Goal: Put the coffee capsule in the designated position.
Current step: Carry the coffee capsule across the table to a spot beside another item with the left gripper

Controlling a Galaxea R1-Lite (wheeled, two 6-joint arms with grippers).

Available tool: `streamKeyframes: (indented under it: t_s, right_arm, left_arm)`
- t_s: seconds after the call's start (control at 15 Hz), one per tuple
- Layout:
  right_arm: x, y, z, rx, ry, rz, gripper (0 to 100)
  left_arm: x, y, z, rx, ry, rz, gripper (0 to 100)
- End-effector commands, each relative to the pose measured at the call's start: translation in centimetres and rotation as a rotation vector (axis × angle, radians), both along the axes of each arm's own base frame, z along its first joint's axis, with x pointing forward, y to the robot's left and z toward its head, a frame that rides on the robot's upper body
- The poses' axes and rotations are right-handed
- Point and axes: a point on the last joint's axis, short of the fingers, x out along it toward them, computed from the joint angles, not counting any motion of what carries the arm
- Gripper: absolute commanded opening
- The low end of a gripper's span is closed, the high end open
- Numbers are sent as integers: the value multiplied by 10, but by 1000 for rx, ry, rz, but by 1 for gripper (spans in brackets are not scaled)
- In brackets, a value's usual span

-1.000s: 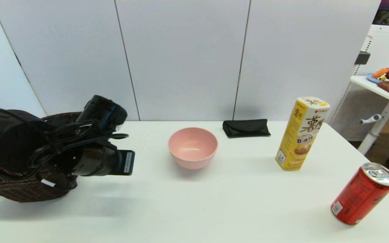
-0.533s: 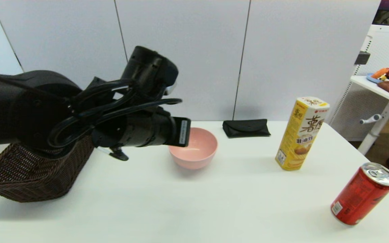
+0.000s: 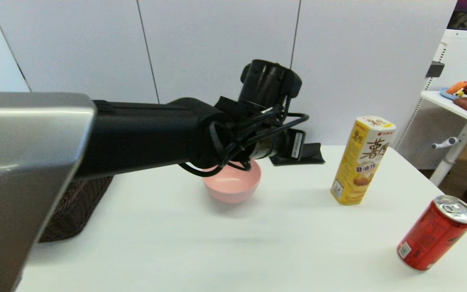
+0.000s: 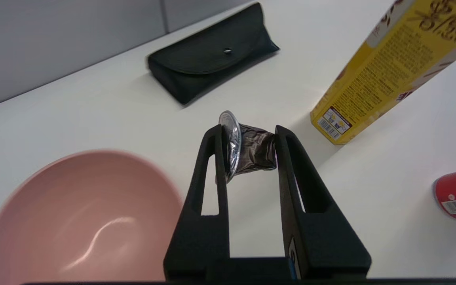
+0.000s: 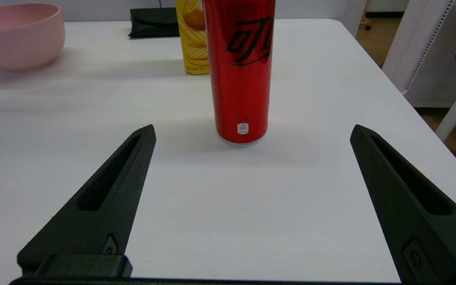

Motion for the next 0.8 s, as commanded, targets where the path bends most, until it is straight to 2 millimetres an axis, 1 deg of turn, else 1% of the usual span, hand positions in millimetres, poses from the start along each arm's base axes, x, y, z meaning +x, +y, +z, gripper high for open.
streamKeyframes:
  t_s: [0.07,0.2,0.4,0.53,0.8]
  right_arm:
    - [0,0,0,0,1,1,100]
    - [0,0,0,0,1,1,100]
    - [0,0,0,0,1,1,100]
    - [0,0,0,0,1,1,100]
    - [0,0,0,0,1,1,100]
  left_arm:
    - [22,-29,-53,84,9,-33,0]
    - [28,-34,-73,133,10,-48,0]
    - [31,-37,-86,156,28,-48,0]
    - [36,-34,-92,169,37,-40,0]
    - [41,-30,-93,175,38,-26,0]
